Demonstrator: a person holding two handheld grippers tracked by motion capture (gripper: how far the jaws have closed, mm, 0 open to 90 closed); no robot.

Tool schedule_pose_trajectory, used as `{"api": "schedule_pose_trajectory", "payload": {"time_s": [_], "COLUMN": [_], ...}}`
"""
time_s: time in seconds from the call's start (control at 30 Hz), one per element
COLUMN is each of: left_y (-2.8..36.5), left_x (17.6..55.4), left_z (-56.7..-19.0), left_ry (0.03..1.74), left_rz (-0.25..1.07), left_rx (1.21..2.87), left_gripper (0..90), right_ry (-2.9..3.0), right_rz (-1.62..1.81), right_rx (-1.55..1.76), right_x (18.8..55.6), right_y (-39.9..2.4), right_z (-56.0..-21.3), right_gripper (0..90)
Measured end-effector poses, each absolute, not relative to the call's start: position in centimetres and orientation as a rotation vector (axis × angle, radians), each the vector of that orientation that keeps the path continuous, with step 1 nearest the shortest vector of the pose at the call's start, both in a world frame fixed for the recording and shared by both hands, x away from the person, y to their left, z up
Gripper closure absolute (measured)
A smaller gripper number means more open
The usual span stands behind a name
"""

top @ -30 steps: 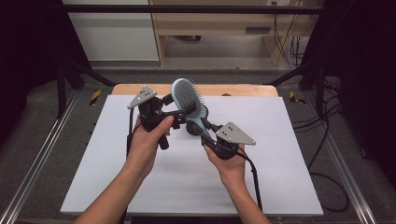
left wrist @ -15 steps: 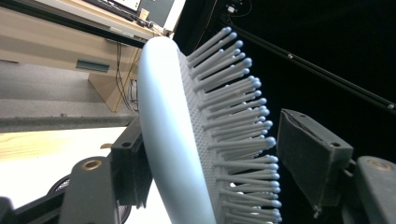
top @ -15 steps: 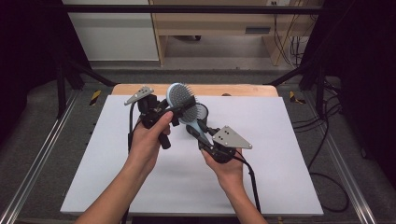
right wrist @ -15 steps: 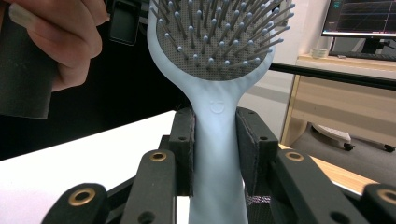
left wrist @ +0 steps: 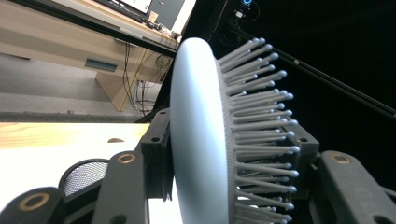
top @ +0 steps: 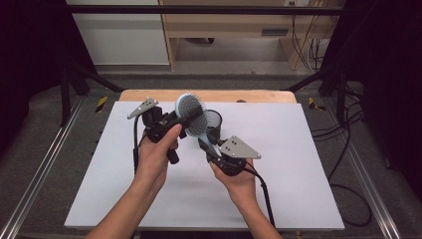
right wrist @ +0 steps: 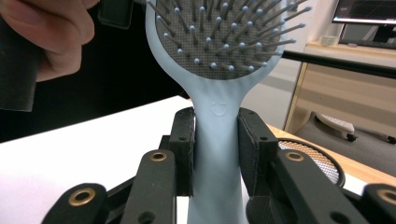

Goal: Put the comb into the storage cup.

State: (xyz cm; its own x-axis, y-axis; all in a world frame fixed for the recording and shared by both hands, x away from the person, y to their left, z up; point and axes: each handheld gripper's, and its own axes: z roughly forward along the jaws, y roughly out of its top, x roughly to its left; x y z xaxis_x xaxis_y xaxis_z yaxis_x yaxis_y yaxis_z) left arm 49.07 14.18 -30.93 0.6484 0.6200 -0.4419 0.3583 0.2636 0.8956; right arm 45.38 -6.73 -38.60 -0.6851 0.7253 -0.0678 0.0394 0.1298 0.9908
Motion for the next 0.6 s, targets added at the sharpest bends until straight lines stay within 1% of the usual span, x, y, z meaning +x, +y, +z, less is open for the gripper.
{"api": "schedule_pose_trajectory", "payload": {"time_s": [0.17, 0.5, 0.53, 0.6], "left_y": [14.5, 15.5, 15.4, 15.5], "left_x": [48.4, 48.2, 48.2, 48.3], "left_z": [-31.1, -31.1, -31.1, -31.1], "left_ry": [0.905, 0.917, 0.916, 0.911], "left_rz": [0.250, 0.249, 0.266, 0.299], "left_rx": [1.349, 1.348, 1.359, 1.374], "left_gripper": [49.6, 50.5, 50.5, 50.4], "right_ry": [1.891, 1.941, 1.947, 1.976], "right_rz": [1.582, 1.584, 1.591, 1.606], "right_rx": [0.737, 0.729, 0.730, 0.753], "right_x": [45.4, 45.4, 45.4, 45.6], "right_y": [-6.2, -5.3, -5.3, -5.4], "right_z": [-38.7, -38.4, -38.4, -38.5], "right_gripper": [69.3, 68.1, 65.4, 54.0]}}
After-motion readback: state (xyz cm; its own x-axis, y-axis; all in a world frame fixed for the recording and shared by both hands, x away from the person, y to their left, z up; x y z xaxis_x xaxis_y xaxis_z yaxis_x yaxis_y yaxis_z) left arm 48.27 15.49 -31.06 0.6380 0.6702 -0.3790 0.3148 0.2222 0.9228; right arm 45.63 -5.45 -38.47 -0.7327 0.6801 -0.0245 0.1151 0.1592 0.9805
